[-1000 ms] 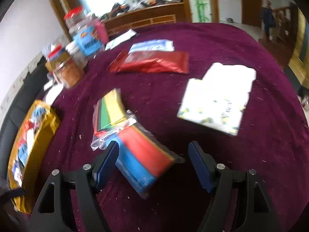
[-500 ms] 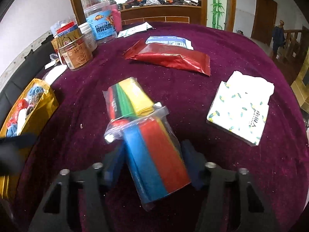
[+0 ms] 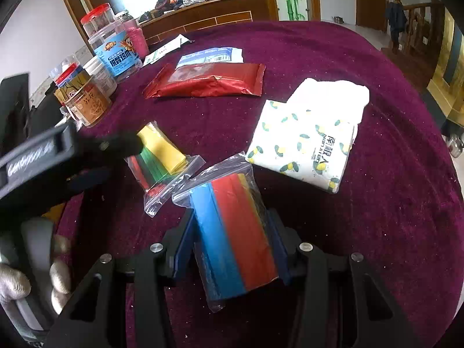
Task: Organize soft objects
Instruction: 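Grasp the yellow-green-red striped plastic bag with the left tool, then drop the striped bag in the tray with the left tool while the right tool drops its bag there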
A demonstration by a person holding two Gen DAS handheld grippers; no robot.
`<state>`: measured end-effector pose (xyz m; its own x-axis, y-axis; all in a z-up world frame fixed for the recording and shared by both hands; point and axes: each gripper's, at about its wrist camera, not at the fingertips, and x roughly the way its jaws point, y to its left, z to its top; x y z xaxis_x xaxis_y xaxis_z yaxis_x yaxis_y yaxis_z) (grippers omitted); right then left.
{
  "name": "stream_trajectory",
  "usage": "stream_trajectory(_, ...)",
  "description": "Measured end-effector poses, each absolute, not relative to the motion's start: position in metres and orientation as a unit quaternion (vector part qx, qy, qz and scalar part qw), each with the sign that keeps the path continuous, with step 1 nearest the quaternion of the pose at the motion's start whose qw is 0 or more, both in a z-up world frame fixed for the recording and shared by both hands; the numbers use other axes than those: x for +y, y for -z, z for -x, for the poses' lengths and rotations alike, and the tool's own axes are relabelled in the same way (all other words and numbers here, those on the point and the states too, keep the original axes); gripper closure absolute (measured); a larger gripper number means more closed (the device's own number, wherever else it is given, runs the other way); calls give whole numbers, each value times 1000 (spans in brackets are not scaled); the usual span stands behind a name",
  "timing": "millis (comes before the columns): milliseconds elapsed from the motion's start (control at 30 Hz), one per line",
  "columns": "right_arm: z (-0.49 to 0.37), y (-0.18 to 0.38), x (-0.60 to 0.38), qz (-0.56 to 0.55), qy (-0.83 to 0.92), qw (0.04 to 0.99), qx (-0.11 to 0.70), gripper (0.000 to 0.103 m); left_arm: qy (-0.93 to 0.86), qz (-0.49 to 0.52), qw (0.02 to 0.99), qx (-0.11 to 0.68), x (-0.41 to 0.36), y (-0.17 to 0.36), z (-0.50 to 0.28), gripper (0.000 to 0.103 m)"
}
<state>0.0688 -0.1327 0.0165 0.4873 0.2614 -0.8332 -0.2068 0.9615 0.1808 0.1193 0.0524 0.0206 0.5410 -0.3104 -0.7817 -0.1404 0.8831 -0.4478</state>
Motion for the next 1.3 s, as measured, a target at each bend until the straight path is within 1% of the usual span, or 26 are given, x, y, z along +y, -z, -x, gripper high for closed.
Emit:
stream_trajectory(33, -69, -16, -131, -24, -135, 862, 488, 56, 45, 232, 845, 480, 47, -19, -123, 8)
stream_trajectory(67, -68, -16, -130, -21, -133, 863, 487, 56, 39, 223, 848, 480, 43, -18, -124, 4)
stream_trajectory(133, -68, -16, -128, -17, -131, 864, 486, 56, 29, 189, 855, 483, 29, -17, -128, 2)
stream_trajectory(233, -68, -17, -129, -22, -131, 864, 486, 55, 12, 116, 870, 479, 10, -13, -132, 1)
stream_trajectory(333, -66, -16, -129, -18, -129, 865, 485, 55, 15, 16, 881, 473, -8, -4, -130, 2)
stream_trajectory(400, -66, -16, -127, -15, -128, 865, 484, 55, 24, 5, 887, 462, -7, -5, -124, 15)
stream_trajectory(433, -66, -16, -127, -16, -128, 865, 484, 55, 32, 2, 888, 458, -4, -8, -121, 31)
stream_trajectory(467, -66, -17, -127, -18, -129, 865, 484, 55, 40, 0, 887, 460, -1, -9, -119, 39)
stream_trajectory(500, -66, -17, -127, -20, -130, 865, 484, 56, 48, 5, 885, 463, 2, -11, -118, 41)
stream_trajectory(533, -66, -17, -127, -21, -132, 865, 483, 56, 53, 7, 883, 465, 4, -12, -117, 46)
stream_trajectory(567, -65, -17, -127, -21, -133, 866, 482, 56, 56, 12, 882, 467, 8, -13, -116, 48)
stream_trajectory(767, -58, -22, -119, -5, -150, 874, 463, 56, 89, 92, 877, 464, 32, -26, -89, 48)
stream_trajectory(900, -45, -24, -98, 31, -169, 878, 447, 57, 107, 120, 877, 453, 47, -43, -54, 48)
stream_trajectory(1067, -16, -30, -60, 93, -214, 883, 406, 57, 112, 138, 887, 426, 74, -71, -5, 48)
stream_trajectory(1300, -17, -22, -57, 96, -211, 882, 410, 57, 79, 173, 899, 395, 132, -92, 55, 48)
